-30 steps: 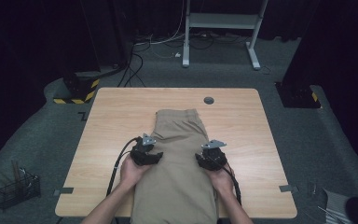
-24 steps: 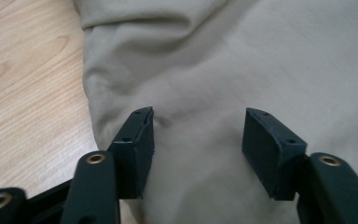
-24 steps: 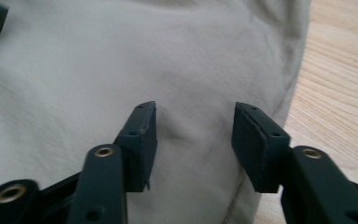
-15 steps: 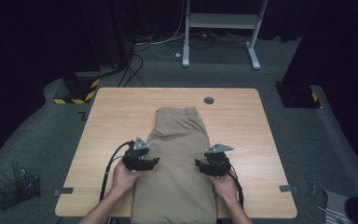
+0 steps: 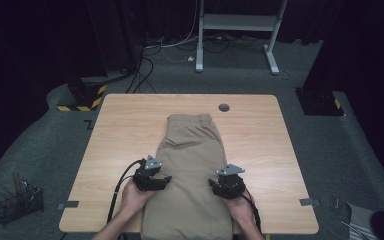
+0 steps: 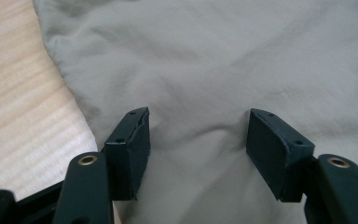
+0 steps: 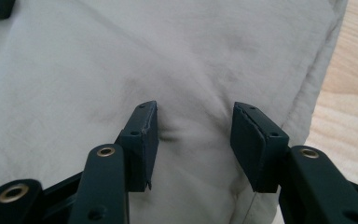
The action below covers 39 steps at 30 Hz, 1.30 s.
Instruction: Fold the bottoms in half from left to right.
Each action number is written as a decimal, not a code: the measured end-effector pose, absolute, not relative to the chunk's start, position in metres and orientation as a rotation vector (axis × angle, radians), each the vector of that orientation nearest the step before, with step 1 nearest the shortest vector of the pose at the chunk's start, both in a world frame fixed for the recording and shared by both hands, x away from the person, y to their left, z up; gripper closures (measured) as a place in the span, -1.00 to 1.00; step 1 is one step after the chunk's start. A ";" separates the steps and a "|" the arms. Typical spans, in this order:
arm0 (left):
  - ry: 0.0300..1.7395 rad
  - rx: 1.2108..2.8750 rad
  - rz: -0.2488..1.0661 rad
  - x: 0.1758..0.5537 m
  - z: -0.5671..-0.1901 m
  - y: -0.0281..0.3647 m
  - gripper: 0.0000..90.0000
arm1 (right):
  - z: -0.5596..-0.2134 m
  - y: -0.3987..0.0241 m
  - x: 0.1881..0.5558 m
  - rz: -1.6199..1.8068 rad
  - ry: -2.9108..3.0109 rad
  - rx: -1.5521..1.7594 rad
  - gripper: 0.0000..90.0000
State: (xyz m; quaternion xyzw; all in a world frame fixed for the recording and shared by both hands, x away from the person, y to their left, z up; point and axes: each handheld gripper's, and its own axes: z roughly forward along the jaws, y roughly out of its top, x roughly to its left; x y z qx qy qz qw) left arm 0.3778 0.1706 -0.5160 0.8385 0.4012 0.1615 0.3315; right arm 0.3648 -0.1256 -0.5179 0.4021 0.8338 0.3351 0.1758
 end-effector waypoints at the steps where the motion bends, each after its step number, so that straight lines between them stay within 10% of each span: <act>1: 1.049 2.193 0.421 0.381 -0.516 0.170 -0.12 | -0.518 -0.126 0.367 0.948 2.360 1.132 0.14; 25: 1.160 2.157 0.421 0.432 -0.514 0.164 -0.12 | -0.516 -0.120 0.418 0.900 2.314 1.238 0.14; 39: 1.117 2.132 0.363 0.368 -0.494 0.168 -0.20 | -0.506 -0.136 0.374 1.014 2.329 1.246 0.11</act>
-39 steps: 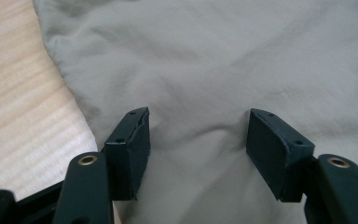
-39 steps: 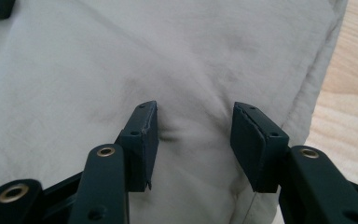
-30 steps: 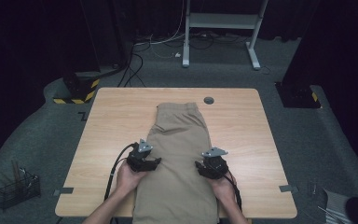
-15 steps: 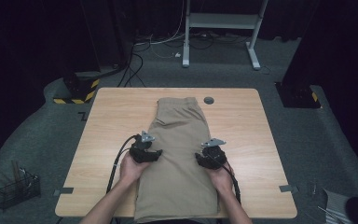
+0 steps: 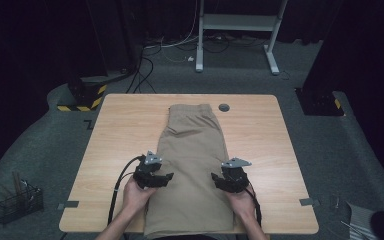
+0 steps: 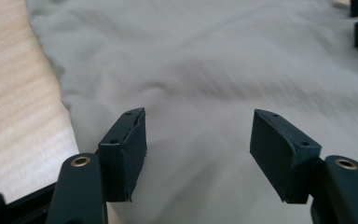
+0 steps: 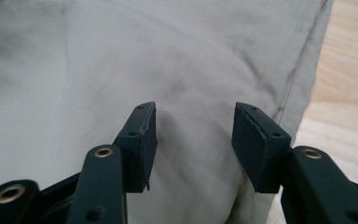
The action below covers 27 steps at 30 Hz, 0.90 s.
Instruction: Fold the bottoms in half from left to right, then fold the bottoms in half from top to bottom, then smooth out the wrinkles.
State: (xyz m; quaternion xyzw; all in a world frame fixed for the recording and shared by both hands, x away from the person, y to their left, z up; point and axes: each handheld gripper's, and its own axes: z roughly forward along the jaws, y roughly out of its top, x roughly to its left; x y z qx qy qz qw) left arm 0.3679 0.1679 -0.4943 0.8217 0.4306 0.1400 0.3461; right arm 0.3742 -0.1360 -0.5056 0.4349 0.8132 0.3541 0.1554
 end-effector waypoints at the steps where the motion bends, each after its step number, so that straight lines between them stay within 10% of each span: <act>1: 1.118 2.142 0.367 0.366 -0.496 0.169 -0.20 | -0.506 -0.137 0.373 1.015 2.334 1.240 0.11; 27: 1.165 2.159 0.462 0.373 -0.515 0.168 -0.18 | -0.519 -0.136 0.357 0.955 2.331 1.178 0.13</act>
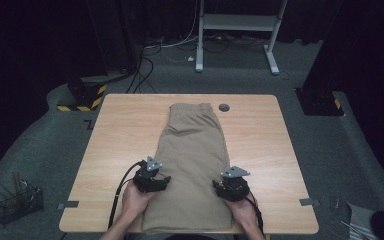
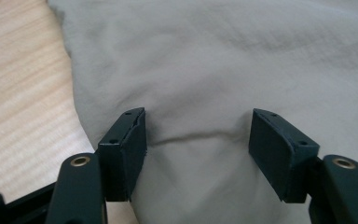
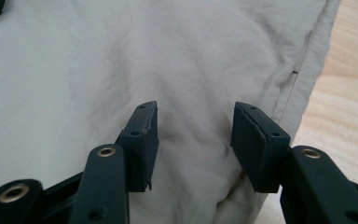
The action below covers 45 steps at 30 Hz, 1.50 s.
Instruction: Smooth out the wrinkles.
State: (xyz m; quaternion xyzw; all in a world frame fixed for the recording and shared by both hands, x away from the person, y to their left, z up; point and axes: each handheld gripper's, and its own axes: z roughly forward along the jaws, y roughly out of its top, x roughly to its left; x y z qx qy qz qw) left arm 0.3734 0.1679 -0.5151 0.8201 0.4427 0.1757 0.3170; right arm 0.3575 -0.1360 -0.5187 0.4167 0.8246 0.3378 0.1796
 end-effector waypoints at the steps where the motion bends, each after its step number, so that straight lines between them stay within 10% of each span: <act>1: 1.166 2.154 0.470 0.376 -0.515 0.168 -0.18 | -0.519 -0.135 0.361 0.952 2.327 1.181 0.12; 36: 1.332 2.079 0.448 0.393 -0.516 0.186 -0.53 | -0.515 -0.152 0.391 0.894 2.199 1.454 -0.12; 45: 1.317 2.112 0.473 0.392 -0.514 0.178 -0.25 | -0.515 -0.141 0.393 0.861 2.220 1.397 0.10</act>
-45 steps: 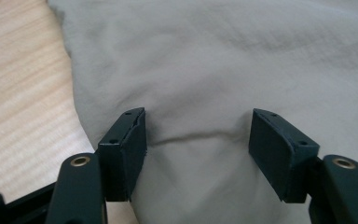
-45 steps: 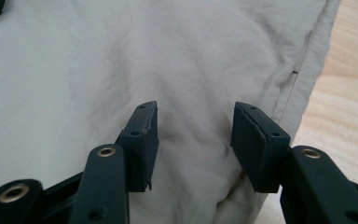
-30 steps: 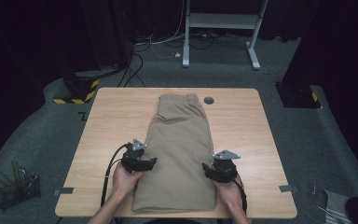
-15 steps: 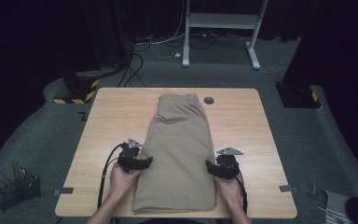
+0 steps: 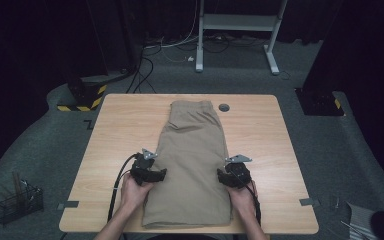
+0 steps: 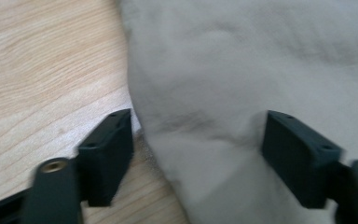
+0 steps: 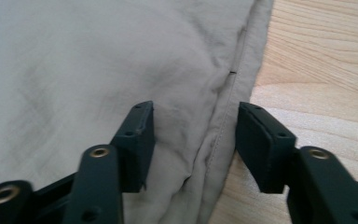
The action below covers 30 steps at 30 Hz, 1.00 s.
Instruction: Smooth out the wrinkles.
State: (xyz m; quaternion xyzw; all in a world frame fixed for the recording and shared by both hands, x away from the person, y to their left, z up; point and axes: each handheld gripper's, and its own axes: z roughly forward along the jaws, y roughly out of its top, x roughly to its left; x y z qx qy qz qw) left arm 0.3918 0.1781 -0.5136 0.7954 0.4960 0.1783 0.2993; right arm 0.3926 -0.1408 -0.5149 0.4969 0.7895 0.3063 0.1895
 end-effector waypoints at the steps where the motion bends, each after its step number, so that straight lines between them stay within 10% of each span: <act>1: 1.314 2.111 0.473 0.391 -0.513 0.177 -0.18 | -0.514 -0.140 0.392 0.860 2.224 1.396 0.13; 20: 1.223 2.138 0.439 0.389 -0.512 0.173 0.63 | -0.513 -0.140 0.390 0.925 2.317 1.358 0.87; 30: 1.218 2.112 0.327 0.393 -0.511 0.183 0.82 | -0.514 -0.151 0.395 1.016 2.347 1.403 0.95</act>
